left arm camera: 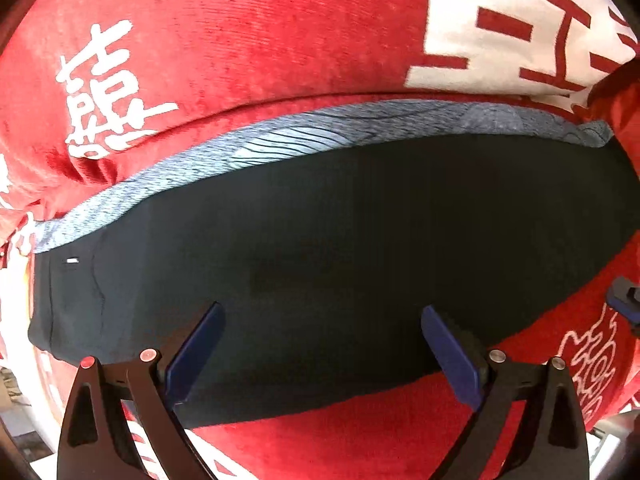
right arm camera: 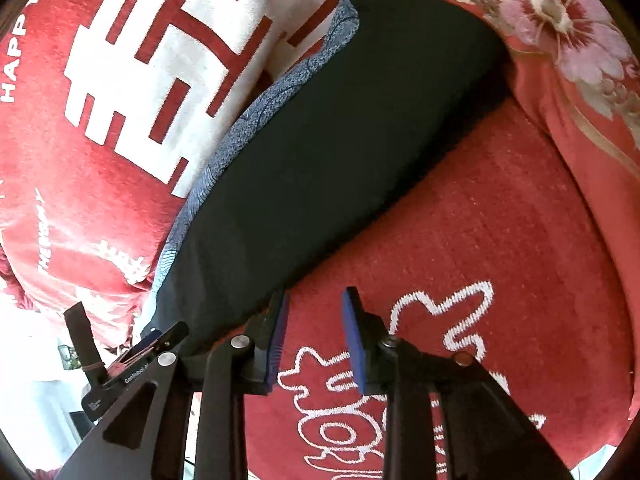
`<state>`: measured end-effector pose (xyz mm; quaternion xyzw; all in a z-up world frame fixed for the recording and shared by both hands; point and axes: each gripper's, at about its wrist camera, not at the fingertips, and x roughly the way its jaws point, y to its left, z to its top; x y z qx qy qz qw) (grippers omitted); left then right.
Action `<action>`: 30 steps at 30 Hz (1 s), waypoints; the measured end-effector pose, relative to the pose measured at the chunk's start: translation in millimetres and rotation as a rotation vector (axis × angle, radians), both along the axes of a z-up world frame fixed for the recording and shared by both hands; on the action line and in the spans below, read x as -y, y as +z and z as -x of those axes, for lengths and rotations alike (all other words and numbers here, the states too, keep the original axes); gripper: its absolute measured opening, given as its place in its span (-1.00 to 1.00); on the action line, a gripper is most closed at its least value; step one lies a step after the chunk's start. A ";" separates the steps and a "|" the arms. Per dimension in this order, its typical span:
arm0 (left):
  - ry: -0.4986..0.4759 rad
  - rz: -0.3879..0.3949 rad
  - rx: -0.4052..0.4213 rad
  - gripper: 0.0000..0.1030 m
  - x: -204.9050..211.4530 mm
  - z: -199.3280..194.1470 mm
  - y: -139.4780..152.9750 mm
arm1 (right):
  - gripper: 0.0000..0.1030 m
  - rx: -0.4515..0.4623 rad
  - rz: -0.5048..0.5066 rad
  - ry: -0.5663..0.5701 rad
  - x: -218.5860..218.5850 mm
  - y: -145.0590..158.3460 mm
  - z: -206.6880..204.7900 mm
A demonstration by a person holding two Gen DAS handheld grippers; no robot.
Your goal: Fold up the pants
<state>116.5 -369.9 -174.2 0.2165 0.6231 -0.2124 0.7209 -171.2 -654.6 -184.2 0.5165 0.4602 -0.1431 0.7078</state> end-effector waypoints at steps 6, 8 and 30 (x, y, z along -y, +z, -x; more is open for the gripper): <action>0.010 -0.007 -0.025 0.93 9.3 2.4 -1.1 | 0.03 -0.013 0.004 -0.001 -0.4 1.7 3.0; 0.011 0.002 -0.027 0.93 12.4 6.4 0.7 | 0.14 -0.013 0.007 -0.007 0.2 2.5 3.7; -0.024 -0.016 -0.045 0.94 38.7 15.3 5.9 | 0.58 0.017 0.031 -0.039 6.8 8.3 8.9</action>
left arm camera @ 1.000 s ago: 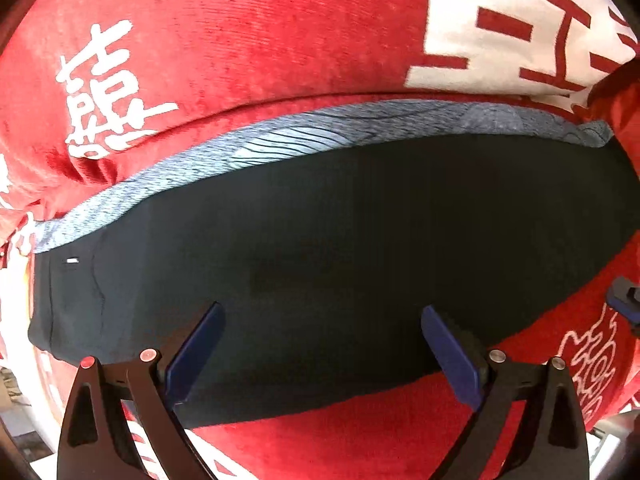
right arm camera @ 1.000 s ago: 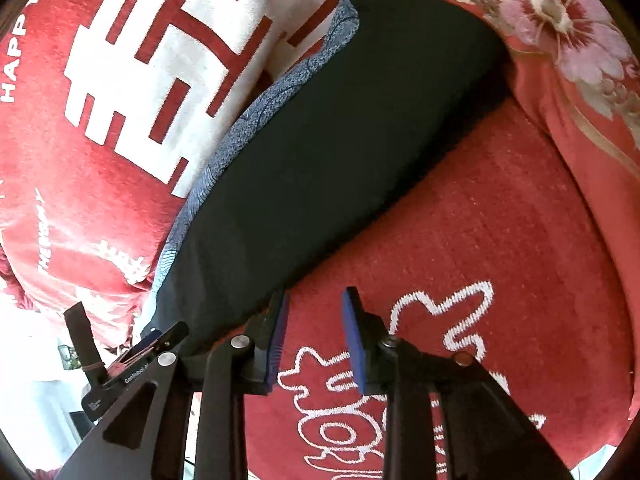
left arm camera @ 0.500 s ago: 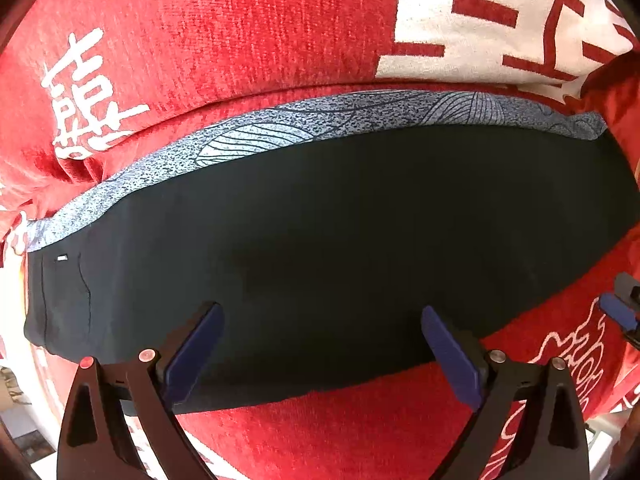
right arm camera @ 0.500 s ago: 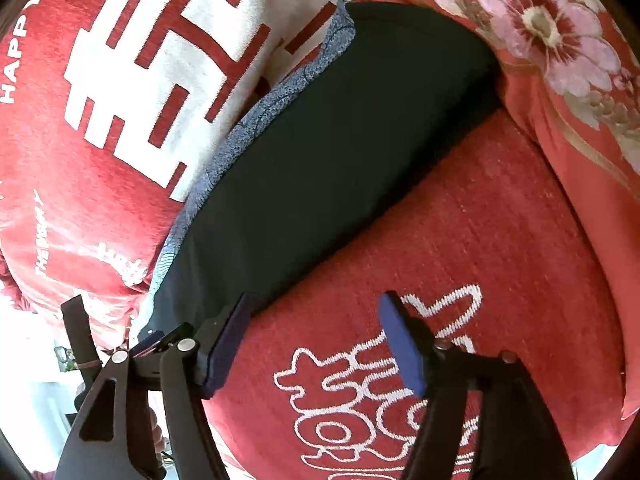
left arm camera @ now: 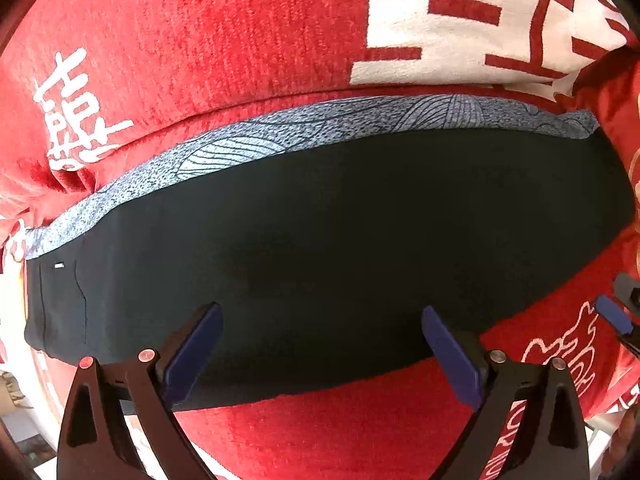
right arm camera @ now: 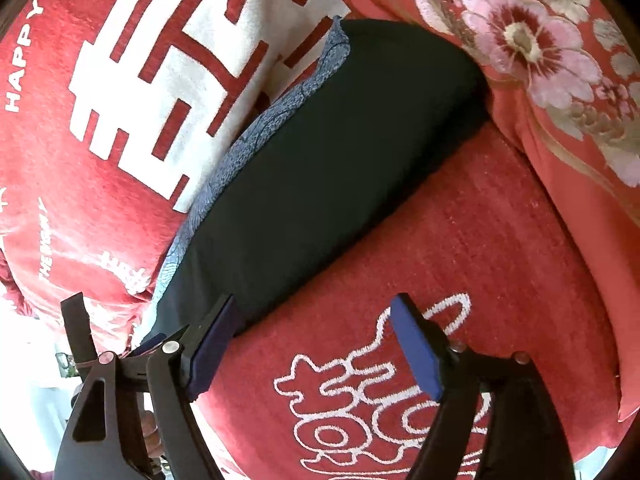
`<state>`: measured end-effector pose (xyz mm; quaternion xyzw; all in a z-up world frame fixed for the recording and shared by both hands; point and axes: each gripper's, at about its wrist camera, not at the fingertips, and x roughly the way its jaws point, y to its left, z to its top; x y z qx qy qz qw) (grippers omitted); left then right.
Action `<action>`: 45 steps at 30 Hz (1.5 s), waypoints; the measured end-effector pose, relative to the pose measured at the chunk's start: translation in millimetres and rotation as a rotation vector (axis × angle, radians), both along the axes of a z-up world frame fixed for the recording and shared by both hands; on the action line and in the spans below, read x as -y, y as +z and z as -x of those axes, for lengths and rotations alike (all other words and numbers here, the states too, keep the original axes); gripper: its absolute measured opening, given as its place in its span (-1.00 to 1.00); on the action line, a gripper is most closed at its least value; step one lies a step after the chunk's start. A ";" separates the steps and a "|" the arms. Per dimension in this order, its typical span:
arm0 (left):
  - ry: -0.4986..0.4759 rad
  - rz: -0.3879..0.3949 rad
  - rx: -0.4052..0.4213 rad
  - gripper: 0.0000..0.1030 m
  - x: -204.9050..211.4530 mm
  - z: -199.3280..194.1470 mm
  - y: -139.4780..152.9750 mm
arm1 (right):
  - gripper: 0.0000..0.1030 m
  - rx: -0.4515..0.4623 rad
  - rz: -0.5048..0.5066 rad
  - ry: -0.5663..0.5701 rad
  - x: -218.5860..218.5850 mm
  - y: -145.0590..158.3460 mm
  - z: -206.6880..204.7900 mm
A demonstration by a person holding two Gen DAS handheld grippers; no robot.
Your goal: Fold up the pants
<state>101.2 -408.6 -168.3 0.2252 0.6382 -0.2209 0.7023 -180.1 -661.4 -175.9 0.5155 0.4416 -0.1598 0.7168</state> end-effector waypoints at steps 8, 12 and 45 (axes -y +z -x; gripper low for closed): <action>-0.016 0.018 -0.012 0.94 19.1 11.3 8.4 | 0.58 0.009 -0.018 -0.043 11.1 -7.2 4.2; -0.006 0.030 -0.018 0.94 29.5 17.5 14.0 | 0.58 0.019 -0.023 -0.062 15.5 -9.1 7.2; -0.136 0.131 0.117 0.51 83.0 33.4 -13.3 | -0.73 0.208 0.190 -0.051 33.2 47.4 -41.7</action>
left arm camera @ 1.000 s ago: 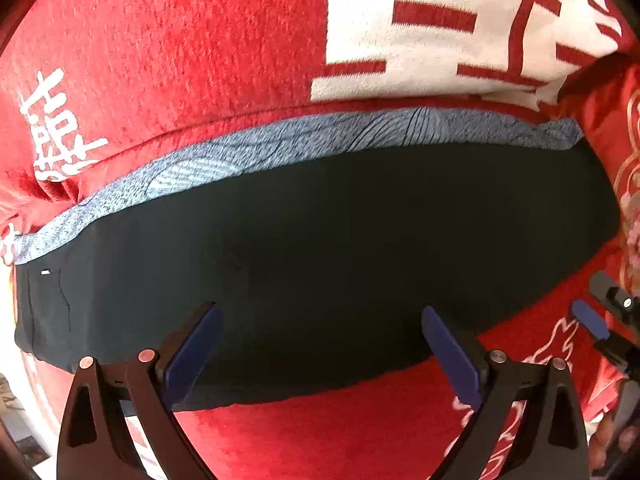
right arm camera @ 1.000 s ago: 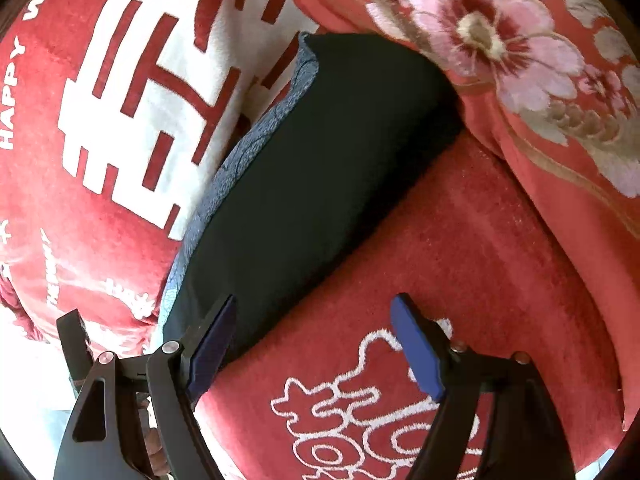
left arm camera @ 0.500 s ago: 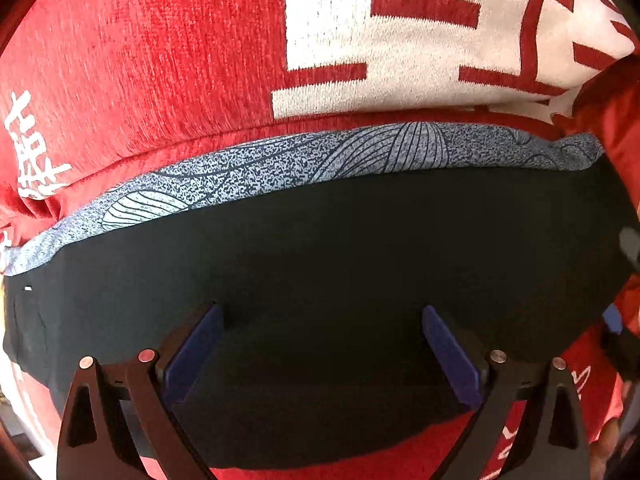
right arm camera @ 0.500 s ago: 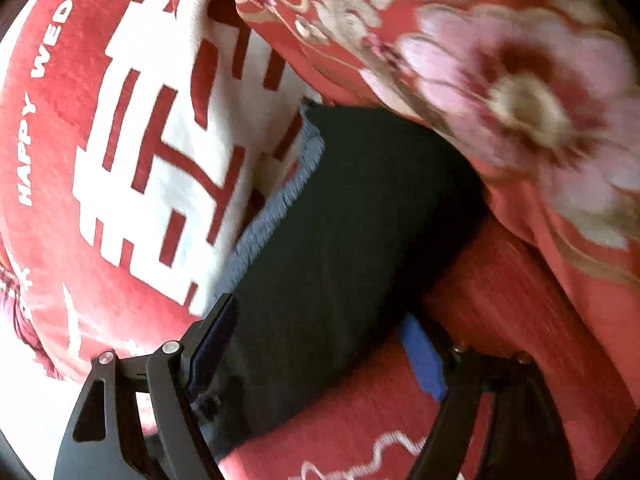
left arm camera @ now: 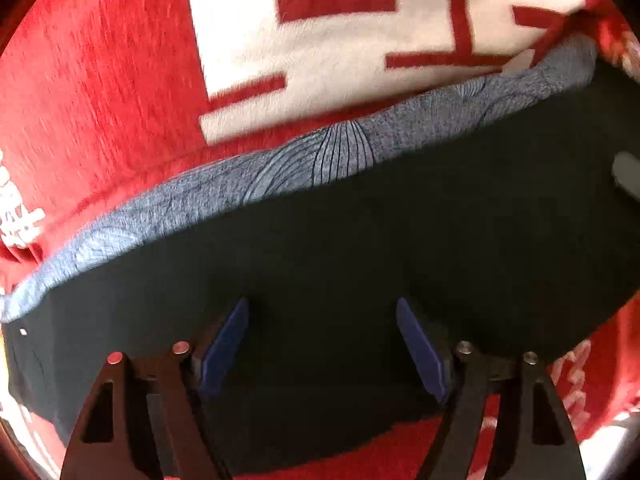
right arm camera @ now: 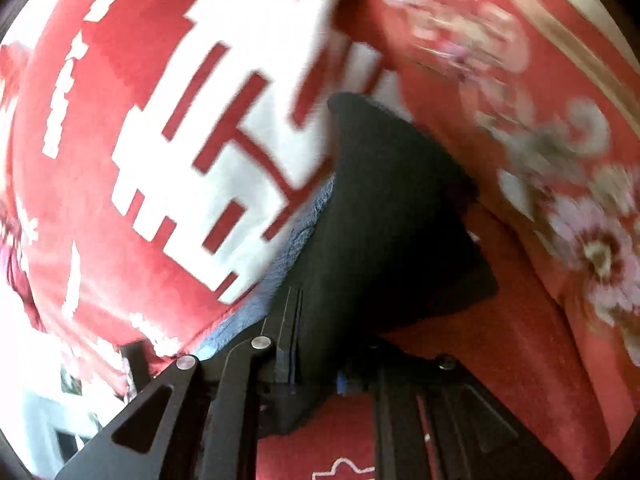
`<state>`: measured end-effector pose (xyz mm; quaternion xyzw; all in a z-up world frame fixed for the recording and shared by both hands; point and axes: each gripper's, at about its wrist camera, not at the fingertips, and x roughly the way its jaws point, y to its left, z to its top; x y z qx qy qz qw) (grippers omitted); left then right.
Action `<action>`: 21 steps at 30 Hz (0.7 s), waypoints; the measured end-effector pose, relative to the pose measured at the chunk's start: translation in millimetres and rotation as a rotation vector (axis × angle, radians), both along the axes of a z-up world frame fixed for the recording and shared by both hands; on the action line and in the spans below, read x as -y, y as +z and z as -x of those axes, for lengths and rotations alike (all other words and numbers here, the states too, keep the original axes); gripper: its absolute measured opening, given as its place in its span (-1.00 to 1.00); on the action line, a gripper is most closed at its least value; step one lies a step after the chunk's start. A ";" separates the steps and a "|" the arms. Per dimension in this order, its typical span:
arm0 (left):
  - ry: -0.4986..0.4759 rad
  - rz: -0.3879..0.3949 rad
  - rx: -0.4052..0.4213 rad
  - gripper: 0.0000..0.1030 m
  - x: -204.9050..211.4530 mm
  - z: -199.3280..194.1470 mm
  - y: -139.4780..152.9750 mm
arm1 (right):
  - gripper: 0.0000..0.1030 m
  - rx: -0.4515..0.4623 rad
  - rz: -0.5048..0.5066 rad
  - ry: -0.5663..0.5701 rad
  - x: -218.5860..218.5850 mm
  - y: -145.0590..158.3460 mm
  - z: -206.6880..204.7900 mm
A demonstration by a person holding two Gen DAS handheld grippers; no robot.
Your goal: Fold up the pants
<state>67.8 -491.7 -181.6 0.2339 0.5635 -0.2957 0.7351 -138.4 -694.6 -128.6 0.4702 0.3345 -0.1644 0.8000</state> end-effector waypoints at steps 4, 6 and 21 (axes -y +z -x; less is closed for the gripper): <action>0.020 0.018 -0.042 0.50 -5.0 -4.3 1.0 | -0.73 -0.034 0.120 0.086 -19.3 23.7 -18.9; -0.001 0.031 -0.048 0.51 -6.2 -6.5 3.8 | -0.73 -0.063 0.160 0.112 -27.5 30.4 -28.8; 0.189 0.080 0.011 0.51 -218.7 -78.5 63.4 | -0.54 -0.282 0.633 0.490 -212.6 63.8 -137.1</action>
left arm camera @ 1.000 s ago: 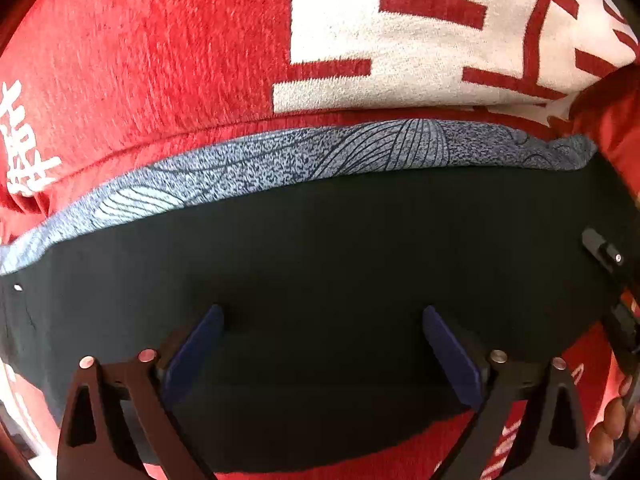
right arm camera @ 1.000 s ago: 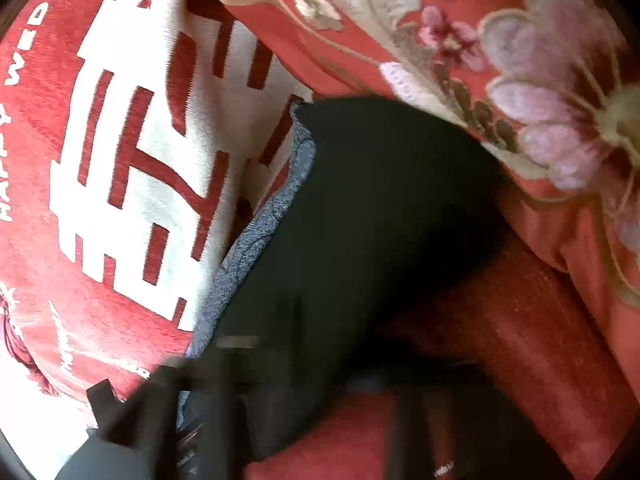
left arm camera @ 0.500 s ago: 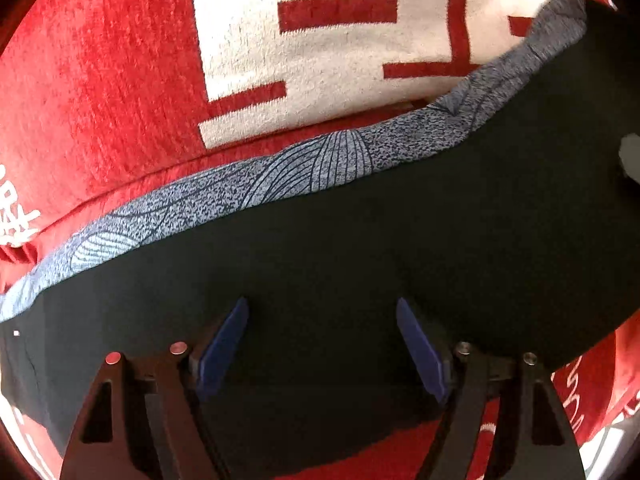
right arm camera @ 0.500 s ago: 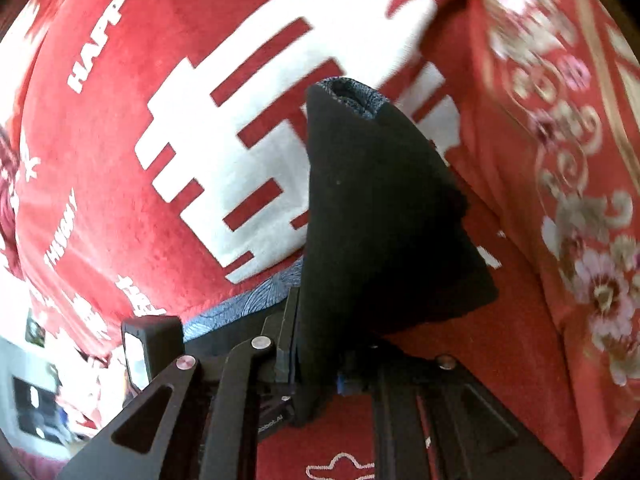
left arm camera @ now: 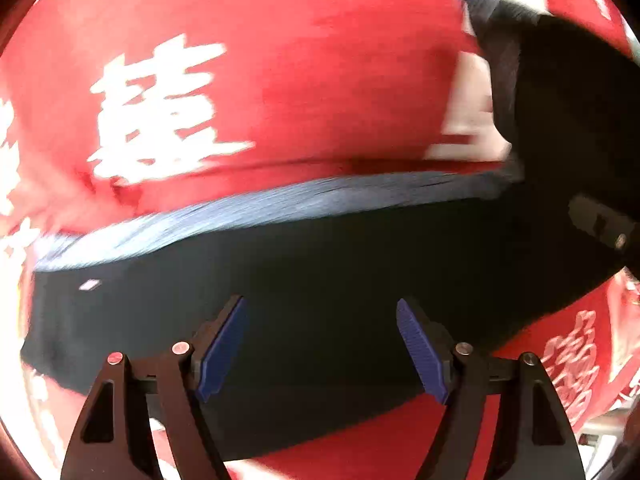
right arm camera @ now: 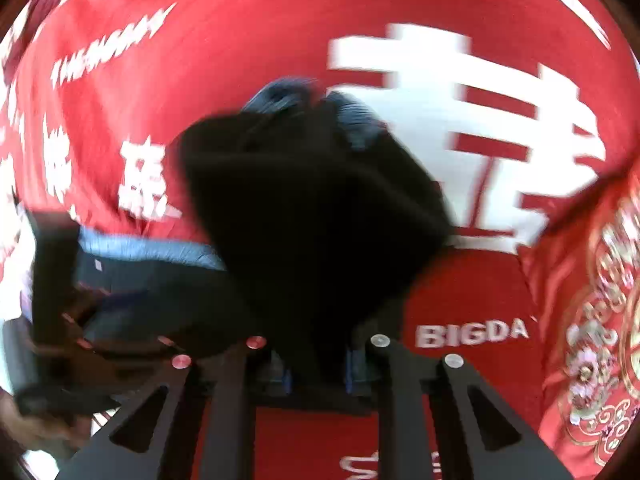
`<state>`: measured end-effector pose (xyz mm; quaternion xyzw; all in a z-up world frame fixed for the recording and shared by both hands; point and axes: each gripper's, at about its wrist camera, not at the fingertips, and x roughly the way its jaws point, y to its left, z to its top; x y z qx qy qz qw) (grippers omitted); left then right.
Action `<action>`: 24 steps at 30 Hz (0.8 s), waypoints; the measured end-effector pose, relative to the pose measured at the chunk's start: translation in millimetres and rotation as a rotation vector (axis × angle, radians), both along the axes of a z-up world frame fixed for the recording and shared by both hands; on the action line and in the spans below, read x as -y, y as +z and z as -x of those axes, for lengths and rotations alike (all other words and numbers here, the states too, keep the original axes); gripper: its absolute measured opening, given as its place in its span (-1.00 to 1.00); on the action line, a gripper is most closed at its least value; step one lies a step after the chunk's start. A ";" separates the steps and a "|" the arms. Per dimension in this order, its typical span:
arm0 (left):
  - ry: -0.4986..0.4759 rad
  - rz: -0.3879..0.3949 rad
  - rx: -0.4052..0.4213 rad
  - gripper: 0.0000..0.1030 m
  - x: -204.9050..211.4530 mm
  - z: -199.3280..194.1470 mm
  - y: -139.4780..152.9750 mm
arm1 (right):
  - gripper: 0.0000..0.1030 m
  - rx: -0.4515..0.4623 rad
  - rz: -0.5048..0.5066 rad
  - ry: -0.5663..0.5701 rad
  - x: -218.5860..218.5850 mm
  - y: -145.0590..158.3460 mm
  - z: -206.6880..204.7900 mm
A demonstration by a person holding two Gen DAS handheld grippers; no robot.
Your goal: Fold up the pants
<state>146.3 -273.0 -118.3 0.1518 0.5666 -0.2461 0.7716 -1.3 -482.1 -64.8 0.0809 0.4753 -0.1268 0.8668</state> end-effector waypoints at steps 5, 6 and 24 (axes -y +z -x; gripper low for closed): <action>0.108 -0.101 -0.027 0.50 -81.0 -20.4 -16.1 | -0.07 -0.175 0.215 0.191 -110.9 -68.7 -48.7; 0.116 -0.110 -0.032 0.50 -93.9 -23.1 -18.8 | 0.01 -0.210 0.241 0.223 -125.9 -80.4 -51.5; -0.032 0.099 -0.171 0.51 -24.7 -32.1 -31.2 | 0.11 0.055 -0.935 -0.276 -19.3 -102.7 15.0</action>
